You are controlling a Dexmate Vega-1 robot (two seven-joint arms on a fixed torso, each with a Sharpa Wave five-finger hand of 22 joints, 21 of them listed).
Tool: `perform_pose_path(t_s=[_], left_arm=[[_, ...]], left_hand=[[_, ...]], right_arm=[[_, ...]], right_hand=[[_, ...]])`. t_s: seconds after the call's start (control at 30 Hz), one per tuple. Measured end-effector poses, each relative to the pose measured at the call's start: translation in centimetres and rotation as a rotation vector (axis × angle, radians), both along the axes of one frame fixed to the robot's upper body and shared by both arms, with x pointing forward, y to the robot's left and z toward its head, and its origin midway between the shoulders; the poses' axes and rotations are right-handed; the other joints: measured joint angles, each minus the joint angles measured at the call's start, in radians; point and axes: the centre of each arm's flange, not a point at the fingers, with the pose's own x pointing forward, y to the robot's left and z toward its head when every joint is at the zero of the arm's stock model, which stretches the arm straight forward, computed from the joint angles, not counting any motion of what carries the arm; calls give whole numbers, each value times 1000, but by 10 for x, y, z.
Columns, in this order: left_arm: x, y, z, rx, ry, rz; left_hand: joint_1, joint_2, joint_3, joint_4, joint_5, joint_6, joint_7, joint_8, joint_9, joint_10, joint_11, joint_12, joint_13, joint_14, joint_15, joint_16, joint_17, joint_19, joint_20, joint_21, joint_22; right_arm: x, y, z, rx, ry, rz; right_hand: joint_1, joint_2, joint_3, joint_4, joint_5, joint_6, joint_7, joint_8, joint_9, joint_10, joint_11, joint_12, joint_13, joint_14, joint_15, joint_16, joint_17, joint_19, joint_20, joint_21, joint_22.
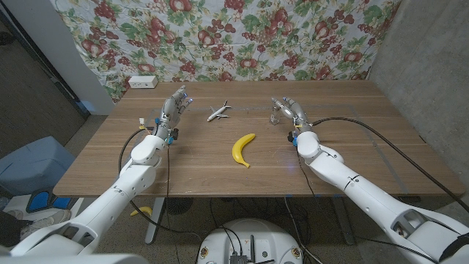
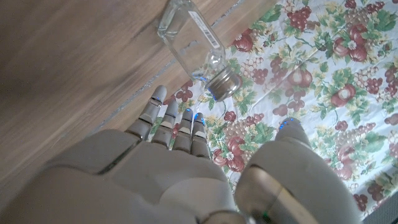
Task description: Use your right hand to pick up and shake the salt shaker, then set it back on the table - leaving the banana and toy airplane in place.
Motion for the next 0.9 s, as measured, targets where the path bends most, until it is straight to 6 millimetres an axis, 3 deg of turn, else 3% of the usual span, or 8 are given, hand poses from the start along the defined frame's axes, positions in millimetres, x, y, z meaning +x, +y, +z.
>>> perform_pose_path(t_s=[0.9], left_arm=[[14,14,-1,-7,0,-43]], left_hand=[[0,0,0,0,0,0,0,0,0,0,0,0,0,0,0,0,0,0,0,0,0]], right_arm=[[-18,-17,24,246,-99,216]], right_hand=[[-13,13,-1,1,0,11,-3,7,0,18,11,4,-28,0,0,5,-42,9,-23,-22,-5]])
